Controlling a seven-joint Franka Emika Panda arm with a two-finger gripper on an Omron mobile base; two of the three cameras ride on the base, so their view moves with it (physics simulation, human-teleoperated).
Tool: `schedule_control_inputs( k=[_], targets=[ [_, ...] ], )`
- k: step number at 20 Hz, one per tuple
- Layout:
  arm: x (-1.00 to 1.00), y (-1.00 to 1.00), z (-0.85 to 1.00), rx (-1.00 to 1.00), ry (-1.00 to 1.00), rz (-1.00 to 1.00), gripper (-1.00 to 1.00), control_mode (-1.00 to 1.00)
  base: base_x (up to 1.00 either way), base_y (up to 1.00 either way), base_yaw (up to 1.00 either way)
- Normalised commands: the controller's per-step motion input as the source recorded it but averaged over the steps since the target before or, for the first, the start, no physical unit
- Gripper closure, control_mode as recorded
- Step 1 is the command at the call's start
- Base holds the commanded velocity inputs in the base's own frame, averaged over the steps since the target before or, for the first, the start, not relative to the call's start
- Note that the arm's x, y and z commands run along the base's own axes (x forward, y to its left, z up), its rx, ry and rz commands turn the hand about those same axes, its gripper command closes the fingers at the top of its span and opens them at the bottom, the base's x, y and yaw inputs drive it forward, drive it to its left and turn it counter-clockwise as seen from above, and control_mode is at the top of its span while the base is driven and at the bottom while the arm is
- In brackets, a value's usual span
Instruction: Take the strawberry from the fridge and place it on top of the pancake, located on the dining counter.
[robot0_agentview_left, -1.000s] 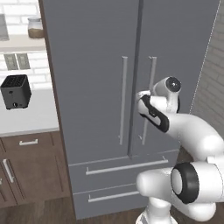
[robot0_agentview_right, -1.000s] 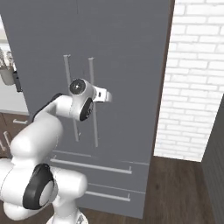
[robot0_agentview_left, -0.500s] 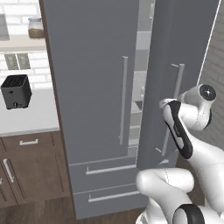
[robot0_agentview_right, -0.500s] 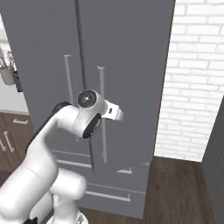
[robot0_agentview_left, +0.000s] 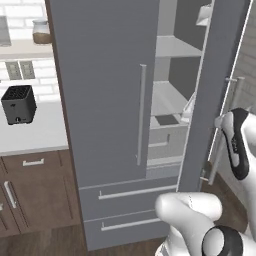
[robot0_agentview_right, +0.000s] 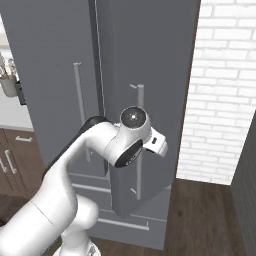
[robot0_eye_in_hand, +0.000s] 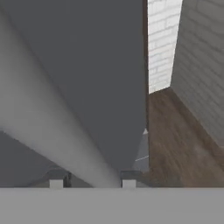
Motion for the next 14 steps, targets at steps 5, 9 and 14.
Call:
schedule_control_inputs(
  k=[5, 9, 14],
  targets=[
    [-0.85, -0.63, 0.10, 0.08, 0.04, -0.14, -1.00, -1.00, 0.00, 0.00, 0.00],
    [-0.50, 0.66, 0.52, -0.26, 0.04, -0.01, -1.00, -1.00, 0.00, 0.00, 0.00],
    [0.08, 1.00, 0.23, -0.56, 0.25, 0.17, -1.00, -1.00, 0.00, 0.00, 0.00]
  ],
)
